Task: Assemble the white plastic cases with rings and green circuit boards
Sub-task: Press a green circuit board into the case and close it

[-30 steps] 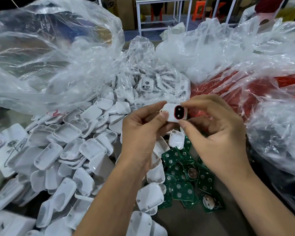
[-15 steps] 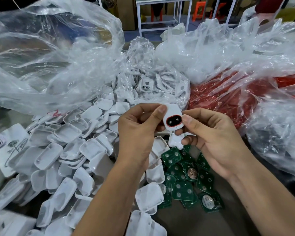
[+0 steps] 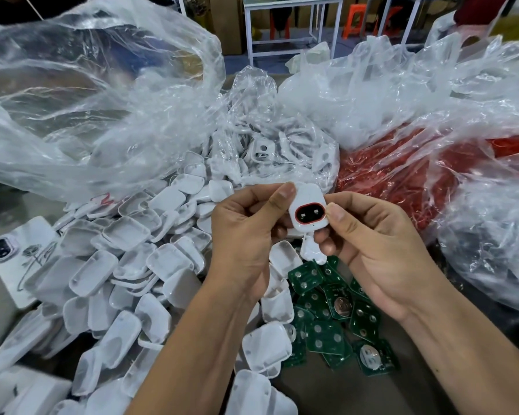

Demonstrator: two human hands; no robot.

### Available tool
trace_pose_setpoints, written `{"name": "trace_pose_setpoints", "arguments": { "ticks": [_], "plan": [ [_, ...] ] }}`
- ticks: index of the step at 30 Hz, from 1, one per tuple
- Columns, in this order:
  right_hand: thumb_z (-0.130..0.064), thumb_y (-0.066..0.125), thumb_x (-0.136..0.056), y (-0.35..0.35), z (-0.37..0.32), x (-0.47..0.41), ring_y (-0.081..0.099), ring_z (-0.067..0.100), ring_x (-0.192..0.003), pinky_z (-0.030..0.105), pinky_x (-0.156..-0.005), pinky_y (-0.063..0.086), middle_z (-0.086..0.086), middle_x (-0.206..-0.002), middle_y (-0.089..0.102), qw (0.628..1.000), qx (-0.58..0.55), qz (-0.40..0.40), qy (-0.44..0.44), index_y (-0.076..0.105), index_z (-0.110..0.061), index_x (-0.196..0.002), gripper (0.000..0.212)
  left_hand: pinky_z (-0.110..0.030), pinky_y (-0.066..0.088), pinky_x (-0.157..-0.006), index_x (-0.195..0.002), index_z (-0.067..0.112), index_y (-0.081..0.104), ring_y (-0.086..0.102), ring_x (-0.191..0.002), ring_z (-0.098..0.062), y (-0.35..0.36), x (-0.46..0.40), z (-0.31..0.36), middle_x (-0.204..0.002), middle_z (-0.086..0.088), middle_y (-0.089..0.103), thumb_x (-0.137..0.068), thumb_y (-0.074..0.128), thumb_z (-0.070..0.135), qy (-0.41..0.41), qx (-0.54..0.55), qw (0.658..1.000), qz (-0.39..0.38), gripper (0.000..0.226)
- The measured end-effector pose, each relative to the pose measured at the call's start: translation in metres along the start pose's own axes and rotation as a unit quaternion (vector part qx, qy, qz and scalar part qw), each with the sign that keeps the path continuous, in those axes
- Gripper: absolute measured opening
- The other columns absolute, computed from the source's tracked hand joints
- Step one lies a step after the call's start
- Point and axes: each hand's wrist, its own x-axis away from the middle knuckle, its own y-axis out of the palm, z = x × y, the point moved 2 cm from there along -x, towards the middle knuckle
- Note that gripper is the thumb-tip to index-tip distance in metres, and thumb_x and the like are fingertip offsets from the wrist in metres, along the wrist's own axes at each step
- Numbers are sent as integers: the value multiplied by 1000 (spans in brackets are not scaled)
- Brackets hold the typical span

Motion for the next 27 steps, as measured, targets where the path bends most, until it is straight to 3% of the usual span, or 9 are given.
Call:
{"name": "trace_pose_setpoints", "arguments": {
  "ticks": [7, 10, 16, 20, 24, 27],
  "plan": [
    [-20, 79, -76, 4, -3, 1, 62, 15, -59, 21, -51, 49, 13, -74, 69, 1000, -14, -7, -15, 79, -9, -90, 18, -17, 45, -48, -75, 10, 76, 50, -53, -10, 2, 3, 0, -69, -5, 65, -75, 79, 24, -55, 22, 998, -25, 14],
    [-23, 82, -77, 1, -6, 1, 63, 17, -59, 23, -52, 50, 14, -75, 70, 999, 6, -26, -40, 79, -12, -89, 17, -23, 50, -58, -78, 10, 74, 51, -57, -11, 5, 5, -3, -72, -6, 64, -79, 76, 24, -72, 30, 996, -42, 14],
    [-33, 88, -78, -4, -8, 1, 65, 26, -68, 30, -61, 56, 16, -93, 74, 991, 116, -7, -72, 78, -17, -98, 27, -27, 54, -57, -84, 15, 80, 67, -66, -17, 3, 6, 1, -85, -12, 75, -79, 74, 13, -58, 22, 997, -46, 8],
    [-24, 78, -85, -4, -5, 1, 67, 26, -71, 30, -55, 57, 19, -94, 72, 992, 108, -3, -59, 77, -14, -101, 19, -28, 55, -60, -92, 14, 80, 68, -67, -17, 3, 6, 0, -90, -13, 77, -91, 68, -1, -42, -21, 998, -34, 19],
    [-32, 78, -86, -4, -2, 2, 67, 21, -66, 28, -50, 56, 12, -89, 73, 993, 112, 17, -44, 79, -14, -101, 23, -28, 57, -64, -94, 17, 82, 69, -76, -23, 7, 11, 0, -90, -12, 78, -90, 74, 1, 10, -102, 994, -25, 18],
    [-34, 75, -81, 2, -1, 1, 67, 20, -62, 26, -45, 54, 11, -88, 73, 992, 113, 35, -44, 79, -17, -96, 23, -31, 59, -64, -94, 19, 81, 70, -68, -16, 8, 15, 7, -81, -7, 77, -90, 75, 3, 38, -144, 989, -11, 17]
  ]
}}
